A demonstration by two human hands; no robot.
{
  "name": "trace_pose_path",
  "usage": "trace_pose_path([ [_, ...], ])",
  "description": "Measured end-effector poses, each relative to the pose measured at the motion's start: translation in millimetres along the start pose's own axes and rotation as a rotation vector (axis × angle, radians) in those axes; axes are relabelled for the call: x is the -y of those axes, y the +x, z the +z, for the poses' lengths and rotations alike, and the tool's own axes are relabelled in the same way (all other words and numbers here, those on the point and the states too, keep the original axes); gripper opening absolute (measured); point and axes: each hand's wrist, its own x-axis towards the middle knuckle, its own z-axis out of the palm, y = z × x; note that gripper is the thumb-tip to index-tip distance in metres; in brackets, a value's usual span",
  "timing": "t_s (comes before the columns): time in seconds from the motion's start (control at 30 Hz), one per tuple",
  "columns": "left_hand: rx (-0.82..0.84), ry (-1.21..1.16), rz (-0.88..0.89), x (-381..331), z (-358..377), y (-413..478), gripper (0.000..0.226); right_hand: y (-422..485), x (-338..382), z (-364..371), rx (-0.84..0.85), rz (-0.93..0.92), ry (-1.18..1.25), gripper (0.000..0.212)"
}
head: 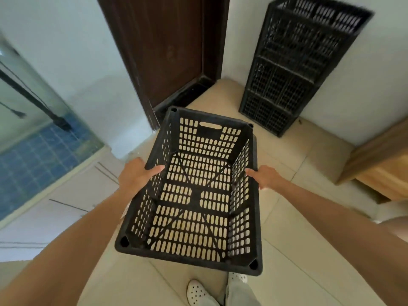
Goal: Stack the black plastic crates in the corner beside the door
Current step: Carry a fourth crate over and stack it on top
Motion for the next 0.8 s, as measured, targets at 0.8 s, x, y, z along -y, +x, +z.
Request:
trace_pose_path([
  [0.8,0.038,0.209,0.297,-273,-137,71,0.032,8,8,-294,-0.423,-0.12,-0.005,0.046],
])
